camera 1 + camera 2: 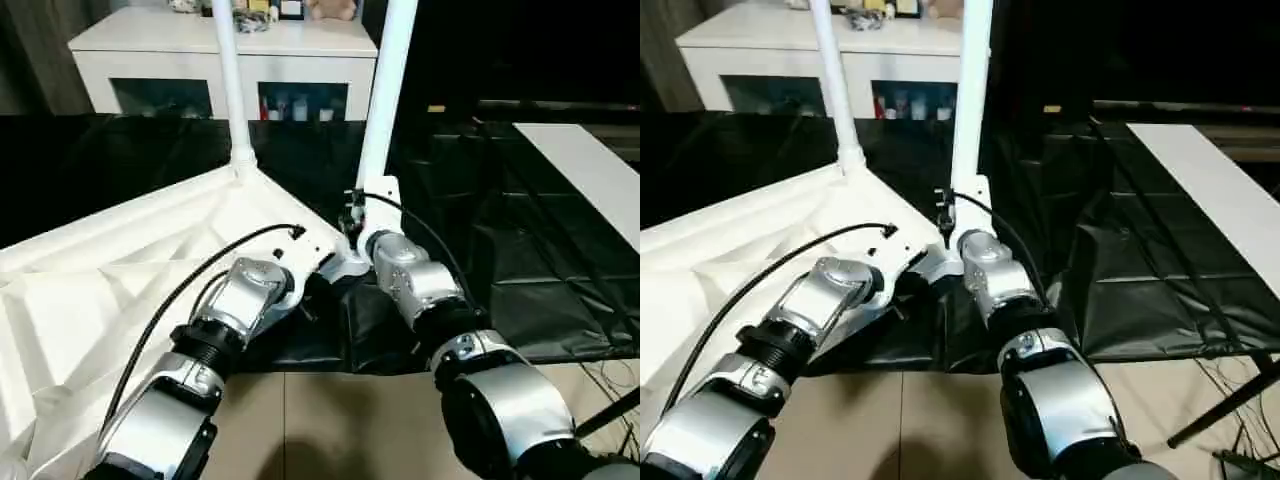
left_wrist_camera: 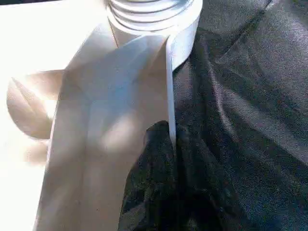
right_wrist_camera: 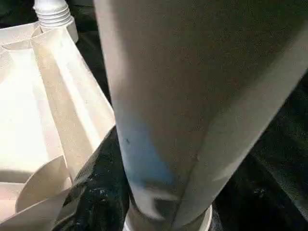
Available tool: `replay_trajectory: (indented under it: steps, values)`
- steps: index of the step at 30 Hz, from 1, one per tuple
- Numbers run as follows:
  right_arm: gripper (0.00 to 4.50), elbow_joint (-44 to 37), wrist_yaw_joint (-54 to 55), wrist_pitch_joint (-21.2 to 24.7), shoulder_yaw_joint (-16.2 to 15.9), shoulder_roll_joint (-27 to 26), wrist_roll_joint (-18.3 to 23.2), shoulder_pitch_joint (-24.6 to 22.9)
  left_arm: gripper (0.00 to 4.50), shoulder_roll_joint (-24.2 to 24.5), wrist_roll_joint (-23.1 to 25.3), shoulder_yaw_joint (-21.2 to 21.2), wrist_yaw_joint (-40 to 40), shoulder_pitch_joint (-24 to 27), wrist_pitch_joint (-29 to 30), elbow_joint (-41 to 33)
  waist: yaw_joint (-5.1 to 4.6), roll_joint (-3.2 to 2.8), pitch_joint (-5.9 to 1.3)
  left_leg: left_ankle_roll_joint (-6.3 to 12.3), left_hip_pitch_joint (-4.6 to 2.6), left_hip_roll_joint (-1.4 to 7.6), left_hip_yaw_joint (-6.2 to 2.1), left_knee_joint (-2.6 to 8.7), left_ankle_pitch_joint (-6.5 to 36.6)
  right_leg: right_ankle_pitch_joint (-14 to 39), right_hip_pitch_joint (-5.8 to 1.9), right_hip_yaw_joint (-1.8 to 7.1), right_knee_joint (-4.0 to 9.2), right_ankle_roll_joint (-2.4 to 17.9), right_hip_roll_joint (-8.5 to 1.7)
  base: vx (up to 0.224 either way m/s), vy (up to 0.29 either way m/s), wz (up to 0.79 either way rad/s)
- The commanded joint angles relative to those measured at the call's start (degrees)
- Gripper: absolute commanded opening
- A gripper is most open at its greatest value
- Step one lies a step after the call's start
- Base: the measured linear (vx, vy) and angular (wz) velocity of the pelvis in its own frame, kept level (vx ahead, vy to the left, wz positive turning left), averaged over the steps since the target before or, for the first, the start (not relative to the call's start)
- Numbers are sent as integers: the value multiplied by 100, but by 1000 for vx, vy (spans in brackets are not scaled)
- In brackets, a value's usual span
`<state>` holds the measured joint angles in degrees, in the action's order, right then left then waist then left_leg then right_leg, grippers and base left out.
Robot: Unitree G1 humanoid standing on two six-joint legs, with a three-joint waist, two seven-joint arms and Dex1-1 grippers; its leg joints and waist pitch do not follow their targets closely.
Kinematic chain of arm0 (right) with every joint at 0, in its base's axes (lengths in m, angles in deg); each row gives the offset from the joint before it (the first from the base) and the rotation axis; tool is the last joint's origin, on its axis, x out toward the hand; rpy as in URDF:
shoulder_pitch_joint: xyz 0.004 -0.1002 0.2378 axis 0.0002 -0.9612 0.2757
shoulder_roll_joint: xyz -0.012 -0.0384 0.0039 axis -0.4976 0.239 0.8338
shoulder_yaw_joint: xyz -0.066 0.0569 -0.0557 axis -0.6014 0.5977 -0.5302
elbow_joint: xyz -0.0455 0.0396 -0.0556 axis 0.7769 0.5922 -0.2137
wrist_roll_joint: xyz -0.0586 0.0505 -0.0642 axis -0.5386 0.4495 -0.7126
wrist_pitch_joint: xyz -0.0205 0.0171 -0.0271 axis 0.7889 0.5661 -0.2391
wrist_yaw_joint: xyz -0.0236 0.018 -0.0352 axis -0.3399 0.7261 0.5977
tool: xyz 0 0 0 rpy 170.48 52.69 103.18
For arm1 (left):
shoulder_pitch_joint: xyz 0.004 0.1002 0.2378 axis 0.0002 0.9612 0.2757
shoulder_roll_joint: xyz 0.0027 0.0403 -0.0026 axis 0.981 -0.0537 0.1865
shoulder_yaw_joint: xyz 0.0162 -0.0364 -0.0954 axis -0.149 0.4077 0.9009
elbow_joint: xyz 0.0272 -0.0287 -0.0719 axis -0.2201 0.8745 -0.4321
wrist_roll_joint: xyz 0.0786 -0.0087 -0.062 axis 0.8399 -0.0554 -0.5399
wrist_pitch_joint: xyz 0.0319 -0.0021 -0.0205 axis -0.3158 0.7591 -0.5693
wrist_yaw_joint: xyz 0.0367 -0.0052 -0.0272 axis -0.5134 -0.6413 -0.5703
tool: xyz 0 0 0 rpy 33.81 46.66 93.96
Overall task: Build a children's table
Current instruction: Rotate leg to tighten
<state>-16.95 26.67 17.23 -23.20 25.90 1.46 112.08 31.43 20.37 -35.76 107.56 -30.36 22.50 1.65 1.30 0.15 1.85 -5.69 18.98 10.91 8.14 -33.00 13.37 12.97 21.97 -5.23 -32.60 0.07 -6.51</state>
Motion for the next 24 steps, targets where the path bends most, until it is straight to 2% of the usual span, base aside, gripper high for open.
replay_trajectory:
  steps: [1, 4, 5, 8, 10, 12, 13, 14, 16, 18, 19, 21, 22, 23, 24]
  values:
    - [185, 745, 1, 379, -13, -32, -97, -325, 0, 75, 122, -110, -26, -13, -63, 33, -39, -34, -126, -94, 3, 125, -21, 574, 2559, 2630, -59, 201, 521, 497, -211, 0, 0, 0]
    - [185, 650, -289, 169, 123, -76, 79, -304, 0, 145, 127, -117, 16, -18, -144, 44, -30, -40, -127, -71, 15, 136, -13, 578, 2438, 2659, -66, 209, 530, 490, -225, 0, 0, 0]
    - [255, 650, -289, 169, 123, -76, 79, -304, 0, 145, 127, -117, 16, -18, -144, 44, -29, -37, -127, -70, 7, 140, -12, 579, 2425, 2633, -60, 212, 528, 502, -221, 0, 0, 0]
    - [274, 553, -578, 108, 5, -97, 31, -196, 0, 240, 112, -93, 98, -38, -363, 85, -16, -41, -140, -88, 26, 153, 4, 583, 2244, 2386, -76, 228, 506, 627, -229, 0, 0, 0]
    - [298, 467, -776, 106, -24, -101, 48, -110, 0, 318, 103, -95, 165, -19, -455, 24, -10, -10, -146, -55, 63, 154, 13, 583, 2010, 2180, -122, 232, 456, 698, -222, 0, 0, 0]
    - [309, 369, -901, 91, -43, -97, 67, -84, 0, 371, 99, -119, 250, -3, -590, -15, 8, -11, -145, -25, 34, 153, 51, 569, 1839, 2152, -98, 255, 468, 760, -237, 0, 0, 0]
    - [320, 252, -1021, 82, -63, -78, 80, -74, 0, 406, 87, -120, 303, 10, -614, -54, 20, 4, -152, -4, 93, 160, 46, 574, 1585, 2091, -151, 252, 439, 759, -240, 0, 0, 0]
    - [333, 120, -1137, 71, -91, -51, 87, -74, 0, 453, 86, -147, 394, 23, -714, -92, 31, 7, -161, 10, 99, 158, 52, 567, 1479, 2034, -155, 257, 437, 763, -245, 0, 0, 0]
    - [347, -181, -1395, 65, -122, 24, 109, -110, 0, 527, 54, -154, 525, 60, -812, -172, 49, 12, -165, 55, 85, 170, 70, 564, 1399, 2007, -135, 261, 420, 792, -235, 0, 0, 0]
    - [365, -428, -1612, 132, -157, 95, 138, -175, 0, 595, 26, -176, 675, 92, -962, -223, 59, 16, -157, 67, 78, 168, 87, 558, 1490, 2233, -105, 258, 446, 797, -231, 0, 0, 0]
    - [377, -722, -1888, 241, -245, 193, 146, -284, 0, 663, 0, -180, 789, 119, -1017, -264, 77, -1, -170, 71, 66, 170, 101, 549, 1382, 2138, -102, 269, 444, 821, -230, 0, 0, 0]
    - [386, -1167, -2330, 382, -433, 379, 134, -508, 0, 794, -31, -231, 1058, 168, -1281, -310, 122, -3, -195, 192, 68, 189, 155, 515, 910, 1435, -114, 275, 376, 959, -191, 0, 0, 0]
    - [399, -1402, -2554, 477, -524, 491, 137, -636, 0, 853, -57, -236, 1170, 198, -1324, -344, 120, -27, -206, 192, 58, 201, 162, 511, 878, 1375, -106, 273, 355, 1036, -194, 62, -45, 8]
    - [409, -1549, -2687, 543, -576, 559, 143, -716, 0, 889, -77, -236, 1238, 219, -1339, -369, 124, -19, -201, 195, 67, 202, 182, 506, 845, 1300, -116, 269, 354, 1082, -186, 71, -37, 4]
    - [409, -1867, -3032, 672, -717, 731, 172, -898, 0, 978, -129, -274, 1484, 278, -1470, -446, 129, -30, -234, 185, 92, 205, 196, 478, 595, 947, -158, 277, 287, 1204, -189, 71, -37, 4]
